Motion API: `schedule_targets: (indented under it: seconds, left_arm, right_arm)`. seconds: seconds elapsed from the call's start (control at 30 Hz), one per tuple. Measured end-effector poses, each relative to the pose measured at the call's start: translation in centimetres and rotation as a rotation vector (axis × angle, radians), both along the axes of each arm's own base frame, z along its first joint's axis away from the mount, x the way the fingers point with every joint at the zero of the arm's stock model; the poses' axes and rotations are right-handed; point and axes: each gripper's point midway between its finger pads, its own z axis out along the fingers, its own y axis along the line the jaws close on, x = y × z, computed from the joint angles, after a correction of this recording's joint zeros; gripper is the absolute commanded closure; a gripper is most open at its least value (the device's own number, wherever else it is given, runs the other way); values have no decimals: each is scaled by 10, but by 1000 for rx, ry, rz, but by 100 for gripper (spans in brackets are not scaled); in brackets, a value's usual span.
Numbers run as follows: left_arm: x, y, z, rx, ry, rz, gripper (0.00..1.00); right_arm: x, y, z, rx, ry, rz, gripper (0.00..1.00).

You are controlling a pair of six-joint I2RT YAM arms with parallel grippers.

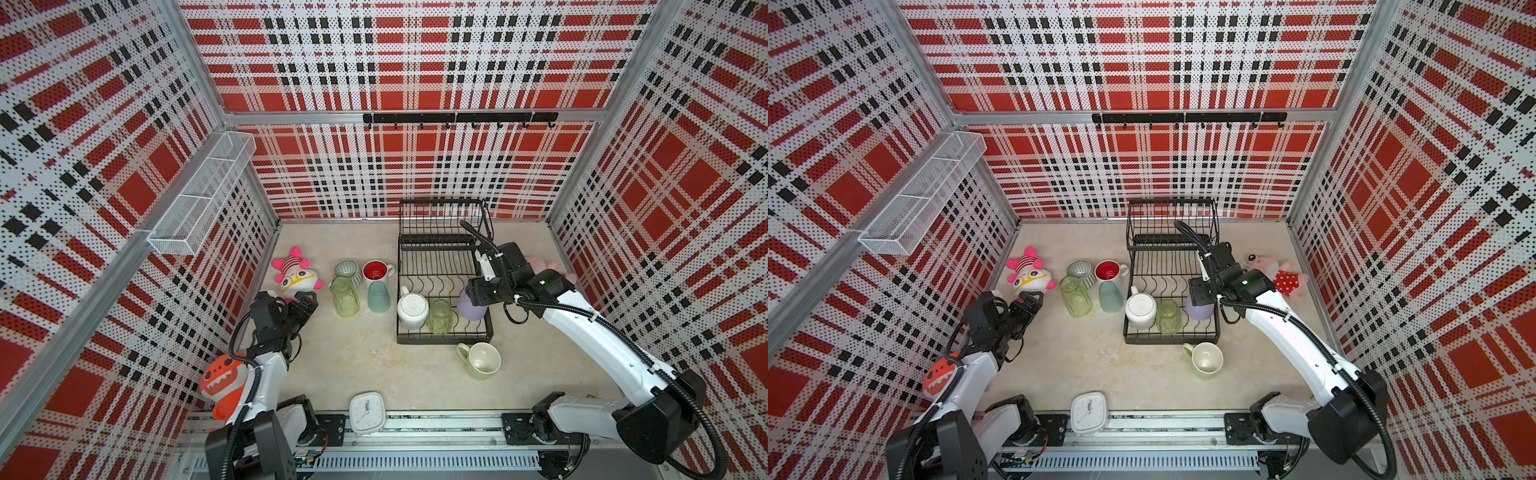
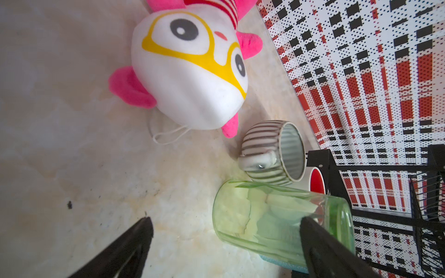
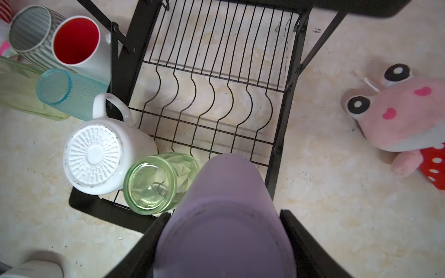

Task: Load cups into a dish rack
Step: Place the cup on the dish rack.

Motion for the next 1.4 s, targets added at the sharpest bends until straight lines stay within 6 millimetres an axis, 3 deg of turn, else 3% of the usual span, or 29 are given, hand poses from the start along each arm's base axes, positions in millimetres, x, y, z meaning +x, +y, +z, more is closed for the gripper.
schedule_targets:
  seconds: [0.43, 0.7, 1.03, 1.4]
  left_arm:
    - [0, -1, -2, -7, 7, -7, 2]
    - [1, -7, -3, -15, 10, -28, 2]
    - [2, -16, -1, -22, 0, -63, 2]
    - [5, -22, 0, -33, -12, -93, 2]
  right_arm:
    - [-7, 0, -49, -20, 50, 19, 45]
    - [-10, -2, -61, -29, 60, 27, 40]
    - [-8, -1, -63, -10, 29, 25, 34]
    - [-20, -9, -70, -1, 30, 4, 16]
